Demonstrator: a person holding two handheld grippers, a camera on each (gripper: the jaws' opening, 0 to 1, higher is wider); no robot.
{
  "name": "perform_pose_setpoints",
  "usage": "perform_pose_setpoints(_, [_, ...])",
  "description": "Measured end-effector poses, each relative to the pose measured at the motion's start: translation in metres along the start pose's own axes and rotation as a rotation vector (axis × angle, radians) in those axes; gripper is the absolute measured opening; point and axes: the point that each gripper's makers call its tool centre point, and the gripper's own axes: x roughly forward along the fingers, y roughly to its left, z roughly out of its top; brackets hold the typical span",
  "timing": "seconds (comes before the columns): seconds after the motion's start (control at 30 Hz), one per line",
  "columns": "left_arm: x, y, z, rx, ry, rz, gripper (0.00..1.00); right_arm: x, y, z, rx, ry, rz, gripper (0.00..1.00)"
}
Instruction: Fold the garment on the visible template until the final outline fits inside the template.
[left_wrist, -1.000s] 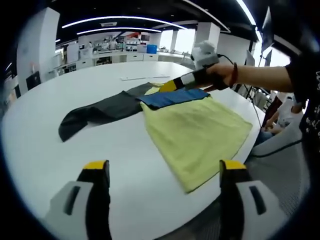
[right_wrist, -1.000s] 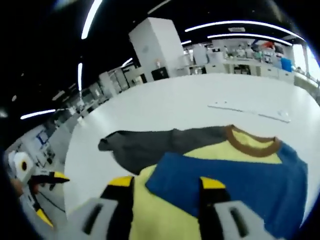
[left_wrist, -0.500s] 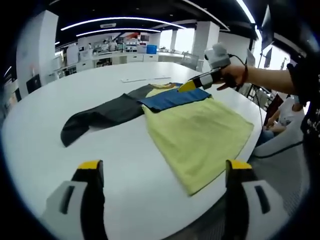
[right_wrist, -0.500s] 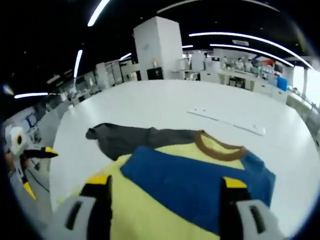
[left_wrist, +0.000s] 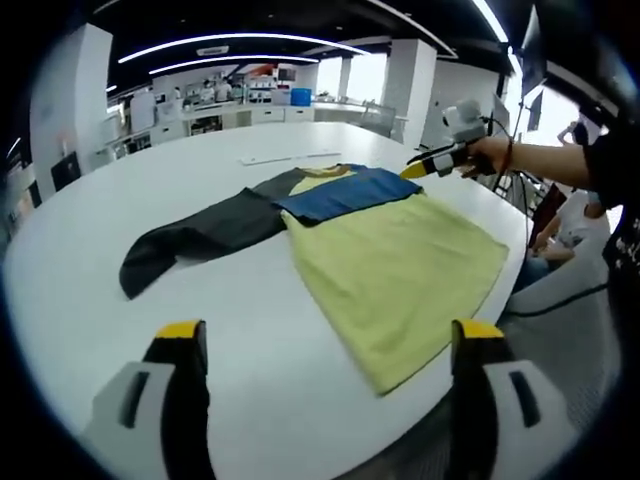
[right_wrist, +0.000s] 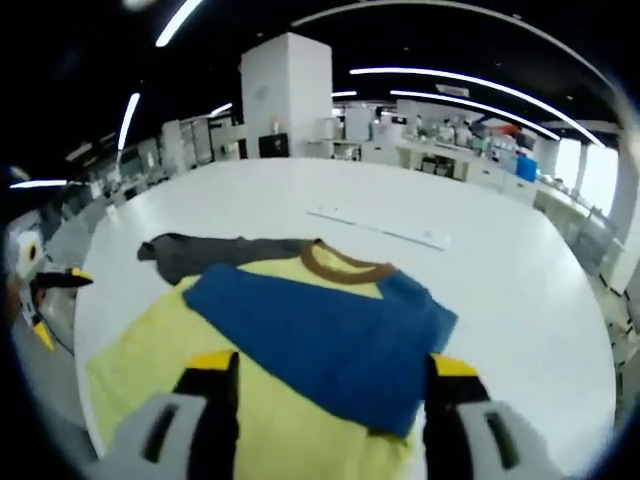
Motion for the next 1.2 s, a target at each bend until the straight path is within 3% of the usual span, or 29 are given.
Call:
perform_pose_setpoints(0.23, [0.000, 0.001, 0.000, -0.010, 0.000, 0.004, 0.99, -0.012, -0.023, -0.018, -0.040, 0.032, -0.052, 0.56])
perform_pose_setpoints(0.5, [-0.001, 0.007, -0.001, -0.047, -0.001, 0.008, 0.95, -0.020, -0.027, -0.047, -0.052, 0.113, -0.069, 0.35])
perform_pose_setpoints(0.57, [-0.003, 0.009, 0.004, -0.044, -0.029, 0.024, 0.93, -0.018, -0.037, -0.051, -0.066, 0.128, -0.080, 0.32])
perform_pose_setpoints(0.73, [-0.006, 0.010, 0.011, -0.059, -0.060, 0.030, 0.91, -0.016, -0.041, -0.055, -0.074, 0.141, -0.088, 0.20])
perform_pose_setpoints(0.87, [-0.006, 0.013, 0.009, -0.058, -0.052, 0.033, 0.91, -0.012, -0.039, -0.059, -0.099, 0.160, -0.093, 0.16])
perform_pose_setpoints(1.1, [-0.006, 0.012, 0.006, -0.063, -0.041, 0.035, 0.90, -0.012, -0.039, -0.055, -0.114, 0.146, -0.112, 0.00])
perform_pose_setpoints(1.2, [-0.006, 0.012, 0.005, -0.065, -0.040, 0.034, 0.89, -0.010, -0.042, -0.055, -0.102, 0.148, -0.121, 0.00])
